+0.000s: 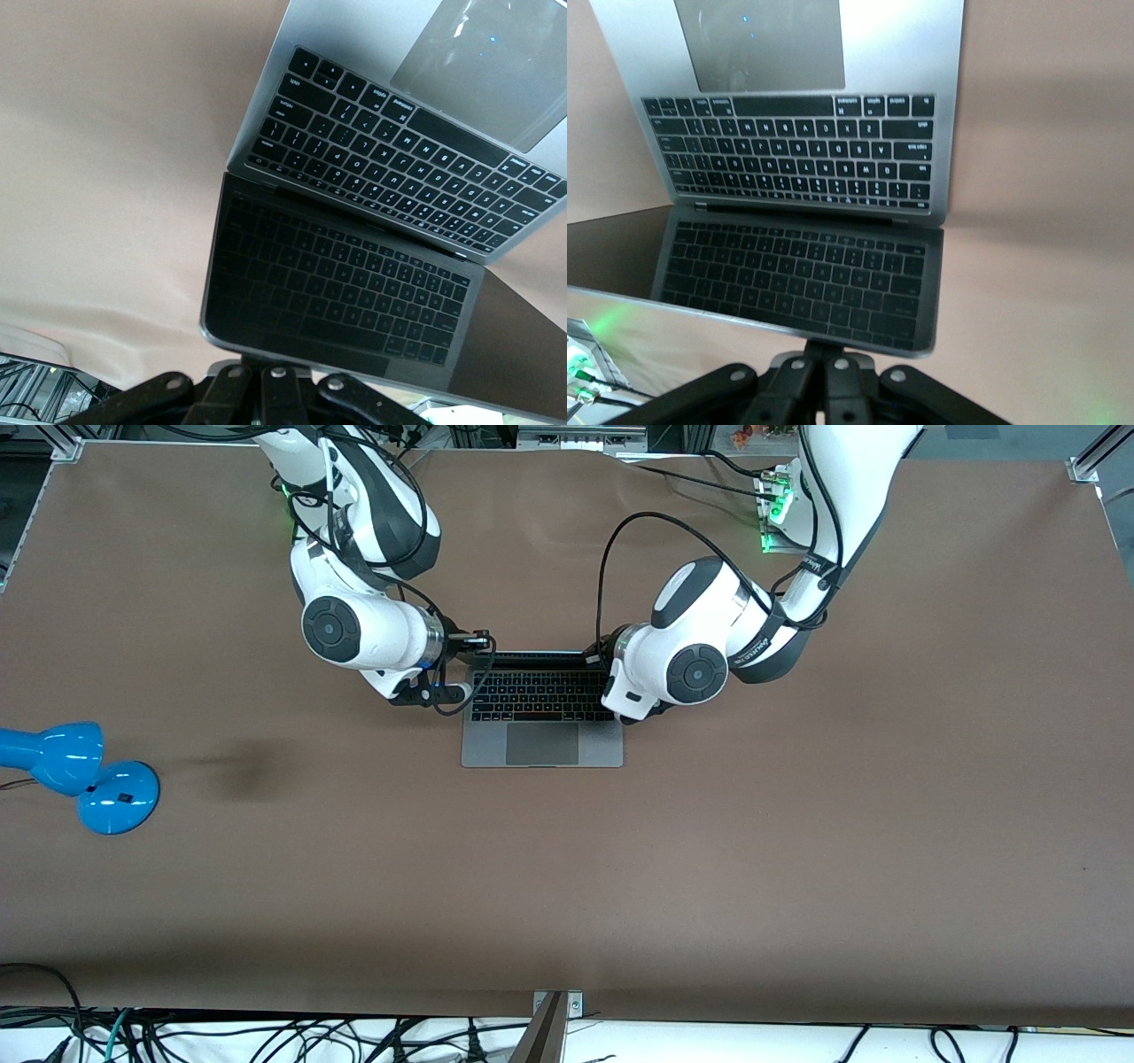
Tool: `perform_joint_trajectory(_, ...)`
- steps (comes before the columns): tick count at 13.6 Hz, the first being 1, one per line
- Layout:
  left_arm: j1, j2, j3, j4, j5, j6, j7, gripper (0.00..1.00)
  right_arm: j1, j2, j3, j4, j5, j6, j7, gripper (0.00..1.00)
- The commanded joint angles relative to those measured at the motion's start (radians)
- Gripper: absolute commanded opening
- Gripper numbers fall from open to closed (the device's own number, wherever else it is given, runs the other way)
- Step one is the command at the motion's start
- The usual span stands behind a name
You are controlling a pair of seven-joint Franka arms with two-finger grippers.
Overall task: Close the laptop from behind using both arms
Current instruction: 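Lower both grippers behind the screen and press against its back, then push the screen down onto the keyboard with both grippers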
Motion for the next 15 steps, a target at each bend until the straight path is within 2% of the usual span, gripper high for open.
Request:
perform_joint_trajectory(1, -0.004, 0.033, 0.000, 0.019, 0.028, 0.008, 0.004, 0.00, -0.002, -0.012, -0.004, 0.001, -0.011, 0.020, -0.044, 0.00)
perform_joint_trajectory(5, -0.004, 0.067, 0.008, 0.046, 0.030, 0.029, 0.004, 0.00, -0.003, -0.004, -0.024, 0.002, -0.010, 0.057, -0.148, 0.00)
perform_joint_trajectory(10, -0.004, 0.094, 0.021, 0.065, 0.045, 0.057, 0.004, 0.00, -0.002, 0.021, -0.037, 0.002, -0.011, 0.120, -0.165, 0.00)
perform_joint_trajectory(15, -0.006, 0.136, 0.023, 0.123, 0.053, 0.057, 0.003, 0.00, 0.005, 0.077, -0.044, 0.024, -0.011, 0.181, -0.192, 0.00)
